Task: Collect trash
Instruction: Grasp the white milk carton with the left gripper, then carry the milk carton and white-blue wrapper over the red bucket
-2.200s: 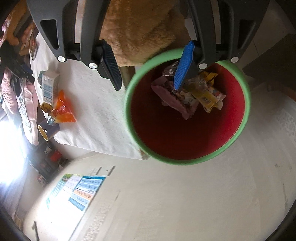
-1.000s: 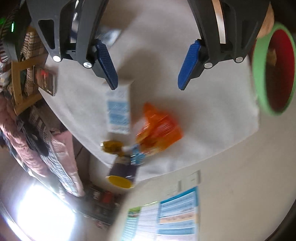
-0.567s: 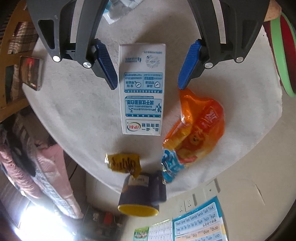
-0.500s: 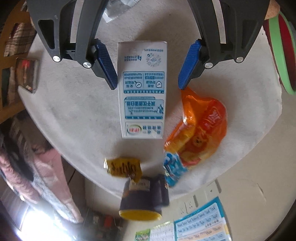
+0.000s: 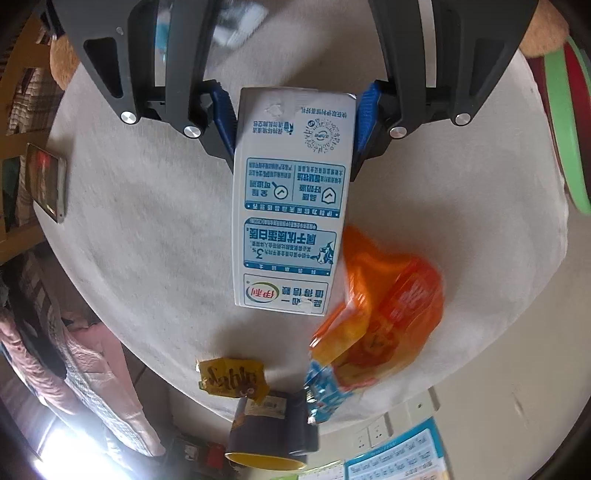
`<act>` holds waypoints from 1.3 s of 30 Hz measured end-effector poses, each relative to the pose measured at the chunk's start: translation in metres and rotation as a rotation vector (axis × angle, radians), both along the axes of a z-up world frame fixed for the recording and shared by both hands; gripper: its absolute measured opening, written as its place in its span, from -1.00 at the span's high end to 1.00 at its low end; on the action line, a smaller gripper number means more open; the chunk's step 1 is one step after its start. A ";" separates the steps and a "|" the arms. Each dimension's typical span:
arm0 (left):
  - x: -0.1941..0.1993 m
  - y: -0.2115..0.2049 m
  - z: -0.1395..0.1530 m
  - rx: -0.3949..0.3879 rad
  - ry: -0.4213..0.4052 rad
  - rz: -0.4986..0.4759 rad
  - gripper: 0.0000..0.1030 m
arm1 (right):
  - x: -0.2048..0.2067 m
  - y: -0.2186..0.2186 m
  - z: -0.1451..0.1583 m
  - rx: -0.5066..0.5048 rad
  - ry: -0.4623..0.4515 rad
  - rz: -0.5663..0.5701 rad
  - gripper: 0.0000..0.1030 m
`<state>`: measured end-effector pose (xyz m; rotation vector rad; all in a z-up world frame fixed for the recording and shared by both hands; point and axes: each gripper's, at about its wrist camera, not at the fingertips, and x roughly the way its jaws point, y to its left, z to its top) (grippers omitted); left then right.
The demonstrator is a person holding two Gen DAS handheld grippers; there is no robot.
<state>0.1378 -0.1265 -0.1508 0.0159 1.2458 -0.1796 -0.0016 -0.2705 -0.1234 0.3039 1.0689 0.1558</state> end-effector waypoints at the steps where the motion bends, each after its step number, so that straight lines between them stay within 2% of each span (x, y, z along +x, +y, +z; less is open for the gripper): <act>1: -0.003 0.002 -0.001 0.004 0.005 0.003 -0.01 | 0.000 0.000 -0.001 0.001 0.002 0.000 -0.06; 3: -0.009 0.006 -0.004 0.010 0.012 0.008 -0.03 | 0.001 0.001 -0.002 0.001 0.005 0.003 -0.06; 4: -0.010 0.009 -0.004 0.014 0.014 0.019 -0.11 | 0.001 0.001 -0.001 0.001 0.003 0.003 -0.06; 9: -0.012 0.017 0.005 -0.039 -0.009 0.063 -0.18 | 0.001 0.000 -0.002 0.006 0.005 -0.002 -0.06; 15: -0.004 0.005 0.004 0.011 -0.030 0.031 -0.18 | 0.000 0.000 -0.002 0.013 0.000 0.005 -0.06; 18: 0.002 0.005 0.000 0.007 -0.018 0.028 -0.15 | 0.000 0.000 -0.003 0.016 0.001 0.008 -0.06; 20: 0.004 0.004 -0.002 0.008 -0.014 0.022 0.00 | 0.000 0.000 -0.003 0.016 0.002 0.010 -0.06; 23: 0.000 0.003 0.001 0.020 -0.039 0.019 0.02 | 0.001 0.002 -0.003 0.011 0.002 0.017 -0.06; 28: -0.014 0.007 0.008 -0.011 -0.080 0.025 0.03 | 0.003 0.011 -0.004 -0.026 -0.002 0.047 -0.06; 39: -0.042 0.038 0.017 -0.045 -0.070 0.041 0.03 | 0.007 0.024 -0.009 -0.069 0.018 0.084 -0.06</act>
